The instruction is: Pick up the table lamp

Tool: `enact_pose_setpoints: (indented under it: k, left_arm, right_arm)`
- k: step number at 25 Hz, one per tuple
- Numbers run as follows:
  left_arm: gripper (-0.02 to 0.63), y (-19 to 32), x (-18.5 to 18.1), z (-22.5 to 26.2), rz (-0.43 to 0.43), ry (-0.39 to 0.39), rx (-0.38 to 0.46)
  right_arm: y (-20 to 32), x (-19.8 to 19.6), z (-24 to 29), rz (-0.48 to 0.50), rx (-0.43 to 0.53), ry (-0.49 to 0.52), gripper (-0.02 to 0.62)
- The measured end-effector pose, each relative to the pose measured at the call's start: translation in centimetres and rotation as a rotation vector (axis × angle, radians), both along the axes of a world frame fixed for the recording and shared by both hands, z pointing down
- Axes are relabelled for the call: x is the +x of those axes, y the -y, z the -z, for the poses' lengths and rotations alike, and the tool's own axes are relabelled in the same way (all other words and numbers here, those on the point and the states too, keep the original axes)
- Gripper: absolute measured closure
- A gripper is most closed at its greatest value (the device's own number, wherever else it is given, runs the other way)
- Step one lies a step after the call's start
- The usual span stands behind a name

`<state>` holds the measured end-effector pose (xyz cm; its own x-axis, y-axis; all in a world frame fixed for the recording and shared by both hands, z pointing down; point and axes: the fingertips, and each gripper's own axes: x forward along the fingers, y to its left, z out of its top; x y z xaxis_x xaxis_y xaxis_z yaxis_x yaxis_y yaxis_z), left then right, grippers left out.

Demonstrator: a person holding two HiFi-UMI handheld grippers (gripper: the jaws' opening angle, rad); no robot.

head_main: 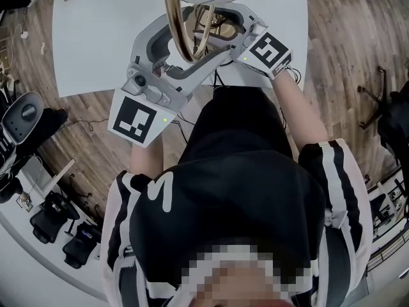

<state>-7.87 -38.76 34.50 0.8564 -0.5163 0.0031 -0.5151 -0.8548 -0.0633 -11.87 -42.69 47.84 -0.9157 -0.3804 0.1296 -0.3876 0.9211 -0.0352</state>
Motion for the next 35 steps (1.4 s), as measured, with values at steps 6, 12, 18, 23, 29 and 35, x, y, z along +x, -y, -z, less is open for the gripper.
enact_pose_setpoints:
  k: [6, 12, 18, 23, 29, 35]
  left_arm:
    - [0.404, 0.7, 1.1, -1.4, -0.019, 0.003, 0.0]
    - [0.504, -0.1, 1.9, -1.9, -0.054, 0.015, 0.006]
    - [0.587, -0.1, 2.5, -2.5, -0.069, 0.05, 0.029]
    - [0.589, -0.3, 2.0, -2.0, -0.049, 0.038, 0.024]
    - [0.589, -0.2, 2.1, -1.9, -0.036, 0.0, 0.026]
    - [0.591, -0.3, 2.1, -1.4, -0.011, -0.026, 0.047]
  right_arm:
    - [0.6, -0.1, -1.3, 0.018, 0.001, -0.052, 0.362]
    - [0.6, 0.0, -1.3, 0.011, 0.031, -0.039, 0.503]
    - [1.6, 0.4, -1.5, -0.021, 0.01, -0.033, 0.555]
    - [1.6, -0.1, -0.8, -0.048, 0.026, -0.028, 0.578]
    - [1.7, -0.5, 0.0, -0.078, 0.026, -0.016, 0.578]
    - [1.7, -0.4, -0.3, -0.117, 0.012, -0.028, 0.578]
